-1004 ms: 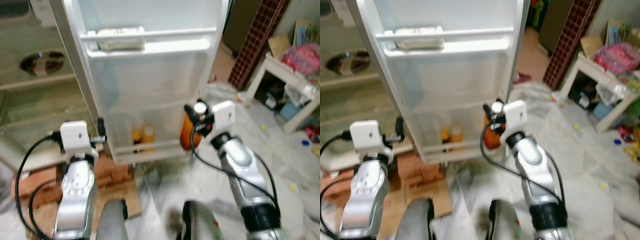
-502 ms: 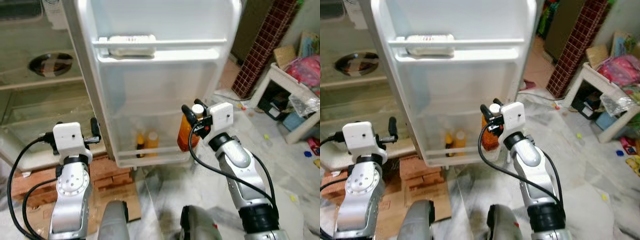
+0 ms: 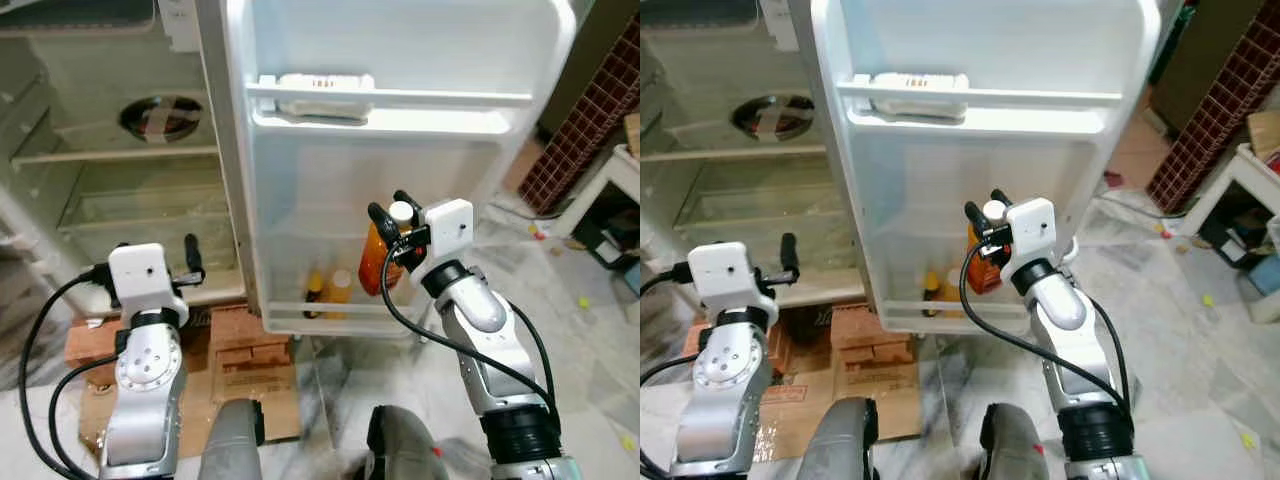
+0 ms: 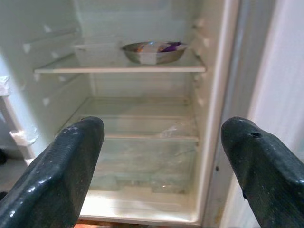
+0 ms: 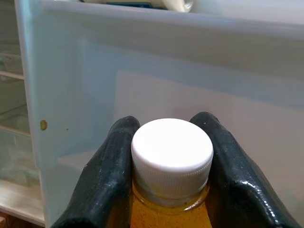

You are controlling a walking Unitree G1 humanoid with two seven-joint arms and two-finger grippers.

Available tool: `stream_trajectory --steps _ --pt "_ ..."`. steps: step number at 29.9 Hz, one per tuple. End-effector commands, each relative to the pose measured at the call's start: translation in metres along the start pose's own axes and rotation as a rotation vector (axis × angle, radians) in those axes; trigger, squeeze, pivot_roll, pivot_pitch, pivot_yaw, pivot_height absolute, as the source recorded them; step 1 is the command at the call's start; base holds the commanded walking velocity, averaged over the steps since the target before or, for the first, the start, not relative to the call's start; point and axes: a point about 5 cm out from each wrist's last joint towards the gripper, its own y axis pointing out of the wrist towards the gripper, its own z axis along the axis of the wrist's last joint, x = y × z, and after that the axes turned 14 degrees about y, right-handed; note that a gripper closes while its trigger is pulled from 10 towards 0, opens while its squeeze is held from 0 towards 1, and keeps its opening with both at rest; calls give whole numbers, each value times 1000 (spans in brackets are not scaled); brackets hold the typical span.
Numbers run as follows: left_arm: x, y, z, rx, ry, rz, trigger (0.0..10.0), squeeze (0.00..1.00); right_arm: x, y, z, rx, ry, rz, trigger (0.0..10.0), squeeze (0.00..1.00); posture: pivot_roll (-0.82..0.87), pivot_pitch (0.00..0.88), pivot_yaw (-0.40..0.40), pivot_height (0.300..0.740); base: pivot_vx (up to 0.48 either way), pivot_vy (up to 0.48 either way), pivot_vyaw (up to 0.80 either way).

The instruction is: Restocking fridge

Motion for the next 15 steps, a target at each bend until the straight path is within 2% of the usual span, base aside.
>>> stream_trajectory --steps 1,15 --pt "2 -2 2 5 -5 -13 10000 0 1 7 6 23 -16 5 10000 0 54 0 -34 622 0 0 0" --pt "1 -6 1 -16 -10 -10 10000 0 -5 20 0 21 -20 44 10000 0 63 11 -32 543 0 0 0"
